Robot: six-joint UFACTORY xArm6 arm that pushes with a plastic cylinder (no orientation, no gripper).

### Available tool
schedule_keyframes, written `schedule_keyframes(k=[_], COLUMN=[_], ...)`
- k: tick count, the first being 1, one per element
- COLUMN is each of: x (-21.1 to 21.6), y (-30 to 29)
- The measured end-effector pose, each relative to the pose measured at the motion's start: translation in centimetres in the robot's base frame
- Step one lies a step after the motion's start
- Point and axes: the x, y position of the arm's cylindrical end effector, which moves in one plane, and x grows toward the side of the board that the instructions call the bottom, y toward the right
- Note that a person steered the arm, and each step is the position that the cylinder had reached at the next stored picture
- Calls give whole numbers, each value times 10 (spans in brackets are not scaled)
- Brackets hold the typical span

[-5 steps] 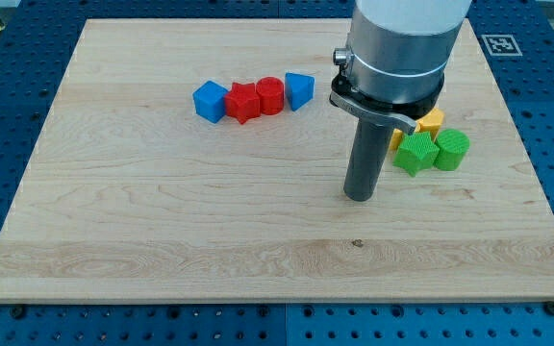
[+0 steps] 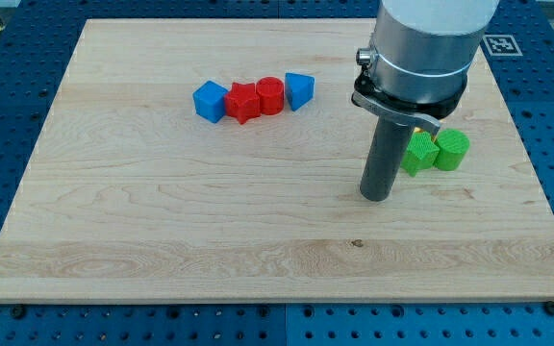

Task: Place your hand below the green star

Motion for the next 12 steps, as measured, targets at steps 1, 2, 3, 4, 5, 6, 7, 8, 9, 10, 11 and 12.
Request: schedule_keyframes(k=[1,2,3,4,5,6,7,8,9,10,11,12], x=[0,0,0,0,0,0,0,0,0,0,0,0], y=[0,1,2,3,4,5,6,7,7,7,9,18])
